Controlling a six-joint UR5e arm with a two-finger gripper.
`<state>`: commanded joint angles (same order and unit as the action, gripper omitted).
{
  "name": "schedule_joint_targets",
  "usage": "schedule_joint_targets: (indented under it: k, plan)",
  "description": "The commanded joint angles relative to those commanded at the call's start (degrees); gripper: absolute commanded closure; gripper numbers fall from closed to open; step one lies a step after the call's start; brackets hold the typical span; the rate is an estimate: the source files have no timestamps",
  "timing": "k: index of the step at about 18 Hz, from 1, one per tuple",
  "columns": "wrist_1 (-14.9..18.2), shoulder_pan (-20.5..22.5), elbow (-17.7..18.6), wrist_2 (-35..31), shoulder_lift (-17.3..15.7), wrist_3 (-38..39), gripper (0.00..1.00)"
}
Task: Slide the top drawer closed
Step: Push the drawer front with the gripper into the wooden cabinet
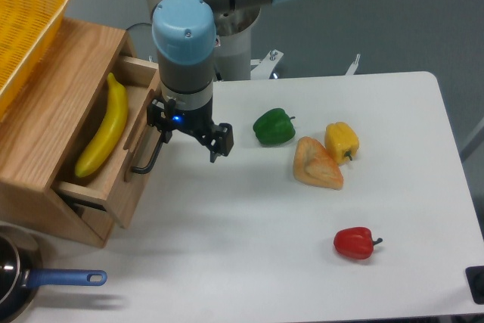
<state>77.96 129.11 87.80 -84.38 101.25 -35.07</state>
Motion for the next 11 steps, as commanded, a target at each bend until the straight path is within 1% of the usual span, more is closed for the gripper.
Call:
schedule_joint_targets:
  k: [9, 11]
  plan:
    - [0.00, -3.25, 0.00, 0.00, -0.09, 1.67, 0.00]
    - [0.00, -3.43, 0.00, 0.09, 0.00, 2.11, 0.00]
